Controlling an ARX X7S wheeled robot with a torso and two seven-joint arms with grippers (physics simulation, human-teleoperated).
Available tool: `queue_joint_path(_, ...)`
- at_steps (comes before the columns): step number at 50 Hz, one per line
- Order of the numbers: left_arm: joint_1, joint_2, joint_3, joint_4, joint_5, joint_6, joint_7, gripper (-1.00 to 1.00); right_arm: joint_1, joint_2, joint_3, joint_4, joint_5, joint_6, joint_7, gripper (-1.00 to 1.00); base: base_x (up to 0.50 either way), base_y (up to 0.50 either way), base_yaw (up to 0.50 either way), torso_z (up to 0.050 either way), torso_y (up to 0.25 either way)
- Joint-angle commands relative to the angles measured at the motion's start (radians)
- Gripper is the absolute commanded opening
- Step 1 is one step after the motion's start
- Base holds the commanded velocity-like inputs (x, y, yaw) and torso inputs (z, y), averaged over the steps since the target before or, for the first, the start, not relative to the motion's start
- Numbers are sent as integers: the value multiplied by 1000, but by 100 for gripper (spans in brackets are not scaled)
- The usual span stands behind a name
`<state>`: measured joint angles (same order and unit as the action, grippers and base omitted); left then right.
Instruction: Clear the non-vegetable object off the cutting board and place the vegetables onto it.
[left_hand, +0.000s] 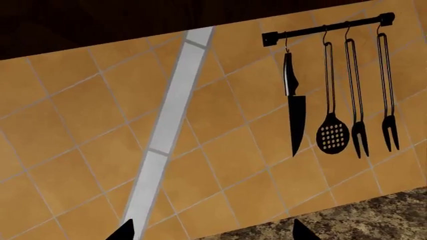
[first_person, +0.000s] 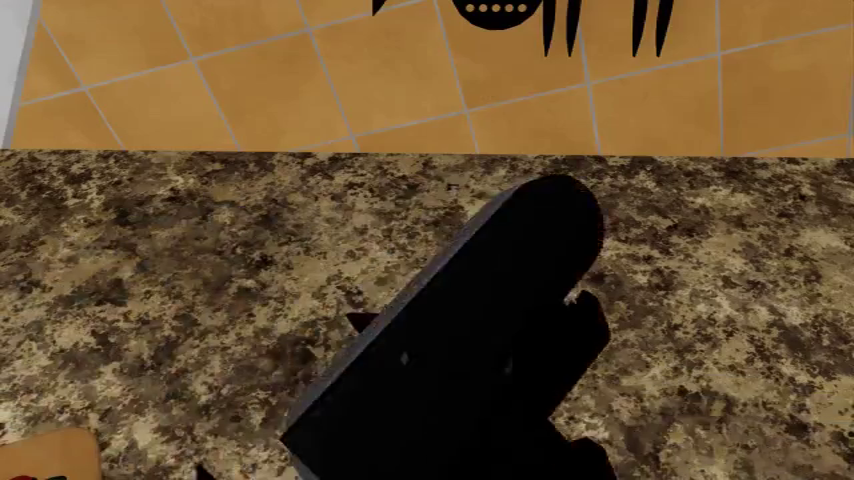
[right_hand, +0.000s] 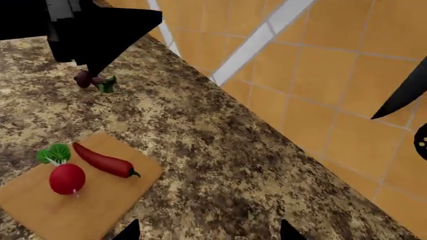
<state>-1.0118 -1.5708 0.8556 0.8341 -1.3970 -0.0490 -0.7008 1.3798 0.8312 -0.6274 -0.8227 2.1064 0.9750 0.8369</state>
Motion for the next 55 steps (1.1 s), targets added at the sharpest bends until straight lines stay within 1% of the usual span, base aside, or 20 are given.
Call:
queue_joint_path(1,0,0,-39,21,6,-11,22,100,-17,155,116,-81,62,-57,6,100,59,0,0,0,0)
queue_joint_path(9,-1,0,-45,29,8,-15,13,100,-15,254,195,-127,125,-124,26,100,59,0,0,0,0)
queue_joint_path(11,-14,0,-59,57,83,-123,-26,100,-18,266,205,-133,131,-132,26,100,60,0,0,0,0)
queue_joint_path(13,-15,0,-62,55,41,-81,-13,100,-28,273,214,-135,127,-138,24,100,60,0,0,0,0)
queue_joint_path(23,-17,0,-68,70,33,-76,-21,100,63,350,267,-177,244,-197,94,100,60,0,-3,0,0)
queue_joint_path(29,-36,0,-91,127,-3,-107,-61,100,-56,425,402,-223,190,-279,195,100,61,0,-3,0,0)
queue_joint_path(34,-91,0,-150,190,-86,-155,-91,100,-114,404,578,-223,234,-233,306,100,61,0,0,0,0)
queue_joint_path(36,-98,0,-159,212,-101,-159,-97,100,-150,349,641,-223,258,-187,355,100,61,0,-9,0,0)
queue_joint_path(40,-135,0,-198,213,-164,-190,-77,100,-181,295,713,-222,306,-139,417,100,61,0,-9,0,0)
queue_joint_path(41,-160,0,-224,213,-205,-235,-64,100,-175,299,734,-222,338,-136,436,100,62,0,0,0,0)
queue_joint_path(42,-10,150,-374,213,-355,-385,-118,100,-169,297,742,-222,355,-128,449,100,61,0,0,0,0)
queue_joint_path(43,140,300,-524,213,-205,-535,32,100,-161,301,756,-220,369,-128,460,100,60,0,-17,0,0)
queue_joint_path(44,290,382,-674,213,-218,-625,182,100,-147,310,770,-218,376,-130,472,100,62,0,0,0,0)
queue_joint_path(45,440,386,-824,213,-368,-775,153,100,-134,314,772,-215,386,-137,479,100,60,0,0,0,0)
queue_joint_path(46,590,431,-974,213,-518,-925,66,100,-113,318,769,-214,390,-141,485,100,59,0,0,0,0)
queue_joint_path(47,682,454,-1124,213,-668,-1041,2,100,-100,322,760,-213,397,-143,490,100,59,0,0,0,0)
queue_joint_path(48,634,461,-1274,212,-811,-1068,-40,100,-72,333,749,-211,410,-150,495,100,59,0,0,0,0)
queue_joint_path(52,597,438,-1874,207,-900,-1073,-101,100,15,377,712,-211,464,-165,512,100,60,0,0,0,0)
queue_joint_path(53,592,433,-1947,207,-912,-1074,-108,100,24,383,710,-210,472,-166,514,100,59,0,0,0,0)
queue_joint_path(55,589,419,-1974,200,-948,-1072,-130,100,64,408,700,-199,487,-165,518,100,59,0,0,0,0)
